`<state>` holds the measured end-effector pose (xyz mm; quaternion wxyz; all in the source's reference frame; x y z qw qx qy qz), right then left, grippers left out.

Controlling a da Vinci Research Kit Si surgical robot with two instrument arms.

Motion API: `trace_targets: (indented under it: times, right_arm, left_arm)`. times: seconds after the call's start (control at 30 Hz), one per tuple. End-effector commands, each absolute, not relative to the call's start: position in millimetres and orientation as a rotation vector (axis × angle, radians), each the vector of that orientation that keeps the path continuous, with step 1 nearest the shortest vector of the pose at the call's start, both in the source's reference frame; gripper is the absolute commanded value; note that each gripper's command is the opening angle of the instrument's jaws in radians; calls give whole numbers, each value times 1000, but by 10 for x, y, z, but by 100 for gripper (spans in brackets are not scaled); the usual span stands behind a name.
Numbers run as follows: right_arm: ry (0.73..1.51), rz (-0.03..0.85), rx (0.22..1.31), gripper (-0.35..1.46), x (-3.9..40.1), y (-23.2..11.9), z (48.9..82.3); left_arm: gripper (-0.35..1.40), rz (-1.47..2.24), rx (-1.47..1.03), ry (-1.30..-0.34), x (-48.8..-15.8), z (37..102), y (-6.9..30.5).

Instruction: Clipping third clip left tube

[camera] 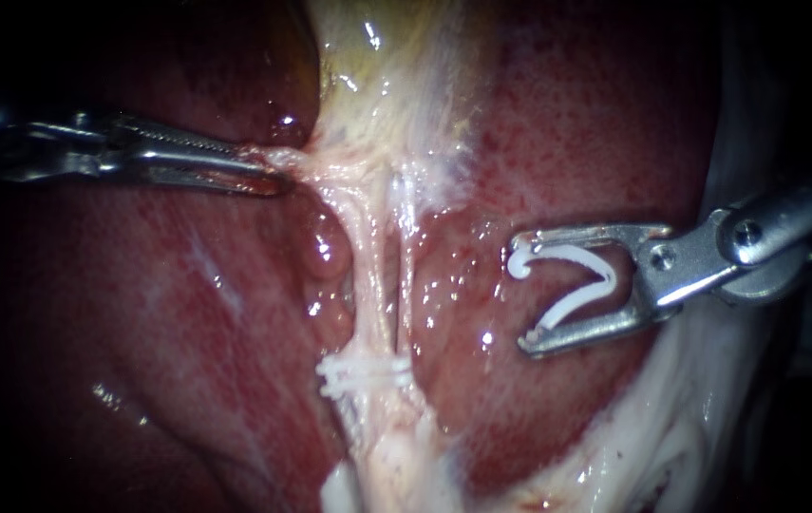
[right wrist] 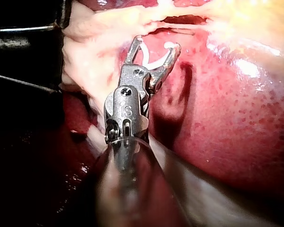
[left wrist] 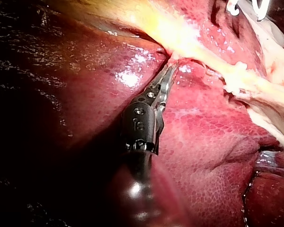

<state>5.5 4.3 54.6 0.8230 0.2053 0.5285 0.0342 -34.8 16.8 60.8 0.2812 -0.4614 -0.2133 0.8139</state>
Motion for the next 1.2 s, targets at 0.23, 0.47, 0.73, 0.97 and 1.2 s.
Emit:
trace_targets:
  times: [0.23,0.47,0.73,0.97,1.2]
  right_arm:
    - [1124,73,436,50,55,43,546]
    - [1124,73,436,50,55,43,546]
    - [1124,73,437,50,55,43,545]
    - [1119,105,458,50,64,41,542]
    - [1096,222,527,50,93,42,538]
  left_arm:
    - [-35,2135,-1280,-560,-333,580,180]
    - [-35,2067,-1312,-519,-305,538,203]
    - [-35,2065,-1314,-500,-298,532,207]
    - [-35,2066,-1314,-500,-298,532,206]
    - [-35,2066,-1314,-499,-298,532,205]
